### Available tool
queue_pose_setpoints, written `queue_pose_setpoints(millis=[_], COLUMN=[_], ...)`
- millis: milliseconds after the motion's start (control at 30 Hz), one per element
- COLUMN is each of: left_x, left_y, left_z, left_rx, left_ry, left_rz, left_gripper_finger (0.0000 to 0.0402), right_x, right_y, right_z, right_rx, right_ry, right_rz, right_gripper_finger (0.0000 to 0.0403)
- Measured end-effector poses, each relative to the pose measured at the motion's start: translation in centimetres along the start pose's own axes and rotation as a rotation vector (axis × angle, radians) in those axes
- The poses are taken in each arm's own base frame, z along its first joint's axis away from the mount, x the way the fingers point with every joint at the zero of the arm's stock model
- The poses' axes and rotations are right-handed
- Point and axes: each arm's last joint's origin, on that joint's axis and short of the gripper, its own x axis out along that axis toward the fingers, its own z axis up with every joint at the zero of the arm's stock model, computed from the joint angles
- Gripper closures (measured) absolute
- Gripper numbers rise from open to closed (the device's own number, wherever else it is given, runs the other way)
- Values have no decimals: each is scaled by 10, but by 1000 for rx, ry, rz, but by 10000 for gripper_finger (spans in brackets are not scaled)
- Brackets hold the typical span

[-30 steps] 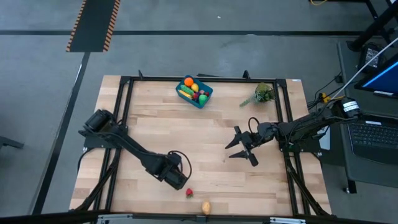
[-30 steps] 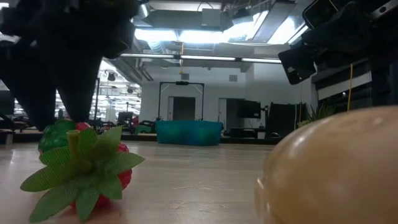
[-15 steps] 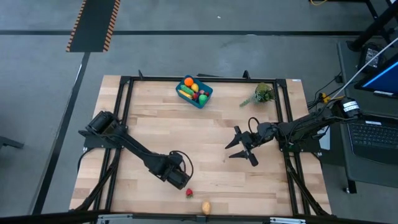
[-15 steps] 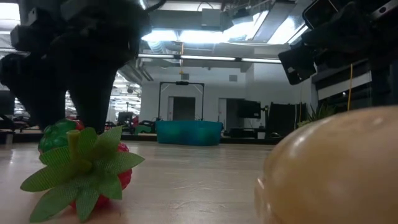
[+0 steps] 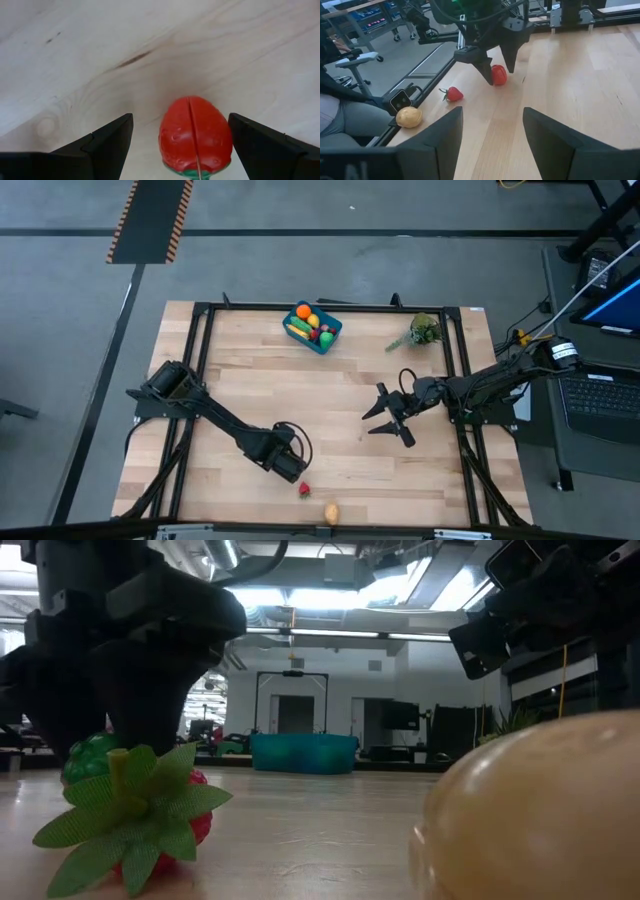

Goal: Pick and placing Produce into tupperware
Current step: Put the red strawberry into the blue bin

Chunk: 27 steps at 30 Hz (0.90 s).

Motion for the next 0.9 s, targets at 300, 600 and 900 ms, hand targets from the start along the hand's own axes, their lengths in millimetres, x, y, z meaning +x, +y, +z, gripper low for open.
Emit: queue_pose_setpoints(millis=[300, 600, 900], left_x=[0, 0, 0], left_y=[0, 0, 0], left_z=[-1, -1, -1], left_rx=[-5, -6, 49], left_ry=[24, 25, 20], left_rz=[1, 1, 2], left_gripper_finger=[105, 166, 217], right_x=[0, 0, 0], right_y=[0, 0, 0], right_z=[0, -1, -2], right_rx=[1, 2, 6], right_ry=[4, 12, 16], right_rz=[0, -2, -3], right_gripper_finger=[193, 193, 193])
